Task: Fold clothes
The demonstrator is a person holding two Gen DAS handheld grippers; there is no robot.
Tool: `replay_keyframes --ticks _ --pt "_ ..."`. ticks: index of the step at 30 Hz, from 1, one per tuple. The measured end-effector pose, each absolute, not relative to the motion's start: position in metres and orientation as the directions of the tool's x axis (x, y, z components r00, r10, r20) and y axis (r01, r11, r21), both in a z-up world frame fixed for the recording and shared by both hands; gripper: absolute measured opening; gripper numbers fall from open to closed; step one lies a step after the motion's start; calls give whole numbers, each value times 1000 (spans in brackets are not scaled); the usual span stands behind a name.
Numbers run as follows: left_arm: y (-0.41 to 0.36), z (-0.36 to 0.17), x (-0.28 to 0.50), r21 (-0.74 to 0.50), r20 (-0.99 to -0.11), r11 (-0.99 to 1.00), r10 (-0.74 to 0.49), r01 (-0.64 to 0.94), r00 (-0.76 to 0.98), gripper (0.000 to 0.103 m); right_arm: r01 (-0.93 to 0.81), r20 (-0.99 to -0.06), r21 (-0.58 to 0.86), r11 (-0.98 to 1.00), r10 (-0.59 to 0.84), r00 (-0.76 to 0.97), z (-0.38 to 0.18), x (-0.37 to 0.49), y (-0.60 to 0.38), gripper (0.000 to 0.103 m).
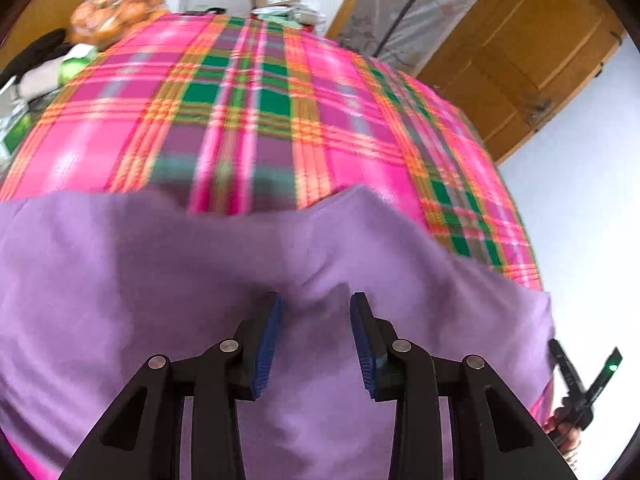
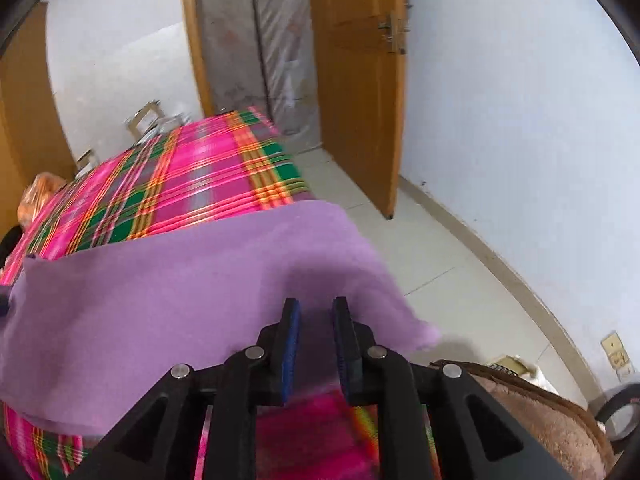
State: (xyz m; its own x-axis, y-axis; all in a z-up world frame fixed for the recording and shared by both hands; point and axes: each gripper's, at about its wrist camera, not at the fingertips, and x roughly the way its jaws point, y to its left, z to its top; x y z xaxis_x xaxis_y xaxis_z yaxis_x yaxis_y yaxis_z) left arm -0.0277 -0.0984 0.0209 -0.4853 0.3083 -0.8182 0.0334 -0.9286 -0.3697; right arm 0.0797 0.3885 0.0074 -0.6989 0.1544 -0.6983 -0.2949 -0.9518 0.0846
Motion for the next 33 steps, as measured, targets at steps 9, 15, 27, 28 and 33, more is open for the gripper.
replay_keyframes --ticks 9,15,27,28,33 --pt "-141 12 16 -417 -793 -901 294 122 -534 37 -263 -679 99 -960 128 -723 25 84 362 17" --pt "-172 9 31 -462 -771 -868 293 180 -565 37 -87 -705 99 -991 -8 -709 19 70 306 17" --pt "-261 5 55 -535 -737 -777 239 331 -632 34 64 -724 83 -995 -104 -681 19 47 235 17" --pt "-266 5 56 -545 -733 -770 244 332 -635 33 76 -726 82 -994 -112 -679 20 45 229 17" --pt "-278 9 60 -551 -726 -769 248 326 -641 32 140 -727 80 -987 -154 -669 23 30 200 17"
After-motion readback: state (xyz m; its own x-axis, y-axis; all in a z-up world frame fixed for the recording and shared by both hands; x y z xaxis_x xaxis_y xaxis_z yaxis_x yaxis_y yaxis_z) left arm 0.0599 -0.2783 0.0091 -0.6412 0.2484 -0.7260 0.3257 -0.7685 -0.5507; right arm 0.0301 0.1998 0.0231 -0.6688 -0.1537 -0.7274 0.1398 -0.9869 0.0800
